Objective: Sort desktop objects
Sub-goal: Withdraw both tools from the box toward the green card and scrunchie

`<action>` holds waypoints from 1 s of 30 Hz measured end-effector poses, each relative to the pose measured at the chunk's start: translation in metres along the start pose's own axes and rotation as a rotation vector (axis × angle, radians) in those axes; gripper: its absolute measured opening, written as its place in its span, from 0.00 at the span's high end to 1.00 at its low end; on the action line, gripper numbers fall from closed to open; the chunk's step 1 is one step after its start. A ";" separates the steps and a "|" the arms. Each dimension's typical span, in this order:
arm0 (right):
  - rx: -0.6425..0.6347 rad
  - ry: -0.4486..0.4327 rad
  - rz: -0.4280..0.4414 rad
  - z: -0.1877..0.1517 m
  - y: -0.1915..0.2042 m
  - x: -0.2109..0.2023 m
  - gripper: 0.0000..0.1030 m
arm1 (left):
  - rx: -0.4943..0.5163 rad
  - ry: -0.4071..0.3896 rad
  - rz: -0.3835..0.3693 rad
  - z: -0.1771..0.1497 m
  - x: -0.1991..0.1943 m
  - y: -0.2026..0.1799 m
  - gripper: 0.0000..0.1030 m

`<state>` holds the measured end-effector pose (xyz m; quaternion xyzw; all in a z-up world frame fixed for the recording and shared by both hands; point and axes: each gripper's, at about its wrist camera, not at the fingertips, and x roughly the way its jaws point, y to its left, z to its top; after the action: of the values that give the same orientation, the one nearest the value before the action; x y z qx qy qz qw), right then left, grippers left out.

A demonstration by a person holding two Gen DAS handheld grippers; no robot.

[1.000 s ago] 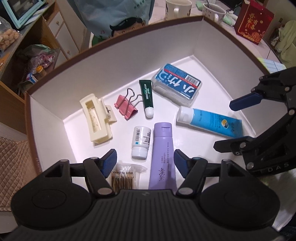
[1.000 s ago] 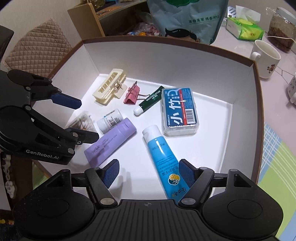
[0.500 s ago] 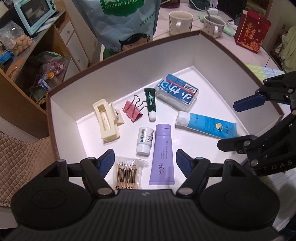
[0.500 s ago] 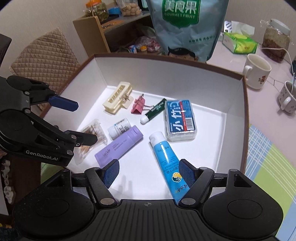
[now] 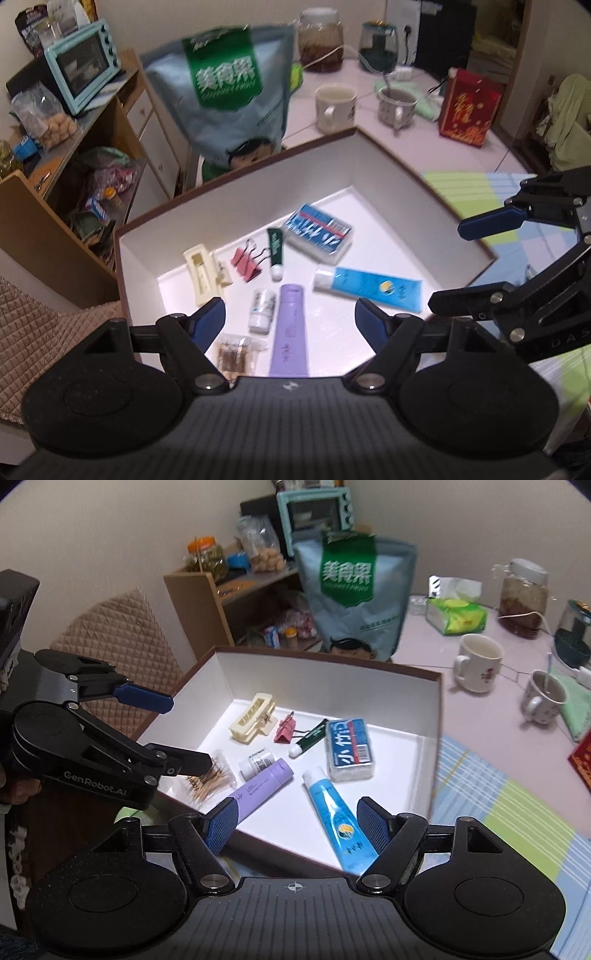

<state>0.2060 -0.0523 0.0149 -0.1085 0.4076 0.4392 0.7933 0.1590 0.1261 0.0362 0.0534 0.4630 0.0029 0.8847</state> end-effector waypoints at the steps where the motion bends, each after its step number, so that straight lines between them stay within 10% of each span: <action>1: 0.008 -0.009 -0.004 -0.003 -0.003 -0.007 0.28 | 0.002 -0.009 -0.005 0.000 -0.004 -0.005 0.26; 17: 0.211 -0.107 -0.221 -0.074 -0.066 -0.112 0.28 | 0.014 -0.097 -0.101 -0.007 -0.028 -0.065 0.25; 30: 0.272 0.045 -0.425 -0.160 -0.036 -0.063 0.28 | -0.024 -0.012 -0.226 -0.037 -0.004 -0.091 0.25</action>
<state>0.1284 -0.1968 -0.0481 -0.0937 0.4485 0.2012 0.8658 0.1225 0.0392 0.0096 -0.0098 0.4606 -0.0917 0.8828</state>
